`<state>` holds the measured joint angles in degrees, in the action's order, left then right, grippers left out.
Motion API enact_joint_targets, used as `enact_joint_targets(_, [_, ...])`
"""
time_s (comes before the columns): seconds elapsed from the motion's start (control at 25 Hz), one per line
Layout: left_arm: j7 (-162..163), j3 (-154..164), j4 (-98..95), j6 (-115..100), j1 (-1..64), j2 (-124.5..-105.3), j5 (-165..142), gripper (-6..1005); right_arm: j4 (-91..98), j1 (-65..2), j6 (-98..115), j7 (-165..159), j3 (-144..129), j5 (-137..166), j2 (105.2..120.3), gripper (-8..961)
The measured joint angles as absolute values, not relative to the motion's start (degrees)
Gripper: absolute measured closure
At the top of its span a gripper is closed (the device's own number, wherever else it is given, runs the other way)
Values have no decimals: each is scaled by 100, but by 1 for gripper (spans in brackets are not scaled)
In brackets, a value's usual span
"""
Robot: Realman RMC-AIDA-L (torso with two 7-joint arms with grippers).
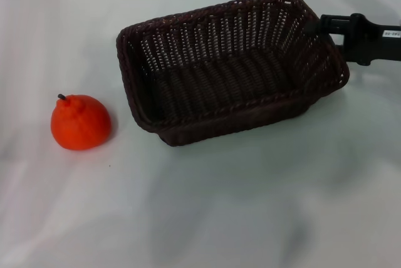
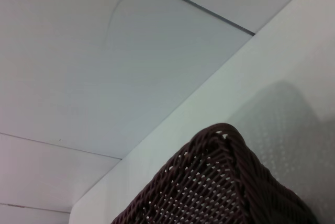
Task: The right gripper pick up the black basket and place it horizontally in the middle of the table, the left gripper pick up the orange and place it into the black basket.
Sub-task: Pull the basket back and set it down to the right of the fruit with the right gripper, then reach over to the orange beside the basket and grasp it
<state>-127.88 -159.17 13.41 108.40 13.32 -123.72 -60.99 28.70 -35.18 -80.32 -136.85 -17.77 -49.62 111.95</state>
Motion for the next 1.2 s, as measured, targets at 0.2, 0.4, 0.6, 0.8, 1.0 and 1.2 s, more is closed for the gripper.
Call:
enact_joint_targets(0.2, [-12755, -15762, 1551, 10836, 1178, -12360, -6309, 66, 2944, -3418, -8075, -13836, -1537, -4996, 11054, 249])
enact_joint_targets(0.4, [-12733, -15398, 1656, 10570, 1038, -12322, -6362, 66, 3034, -3393, -8164, -13854, -1452, -5502, 10879, 133])
enact_joint_targets(0.6, [-12662, -15250, 1702, 10341, 800, -12262, -6395, 66, 3330, -3350, -8174, -13797, -1441, -5930, 10854, 135])
enact_joint_targets(0.8, [-12683, -15158, 1898, 10060, 697, -12260, -6834, 67, 3448, -3348, -8139, -13435, -1470, -6772, 10885, 136])
enact_joint_targets(1.0, [-12713, -15096, 2160, 9259, 785, -12303, -7434, 69, 3410, -3460, -7850, -13041, -1490, -6990, 11013, 136])
enact_joint_targets(1.2, [-12713, -14678, 2317, 8855, 1017, -12277, -8089, 70, 3399, -3521, -7508, -12872, -1555, -6997, 11103, 140])
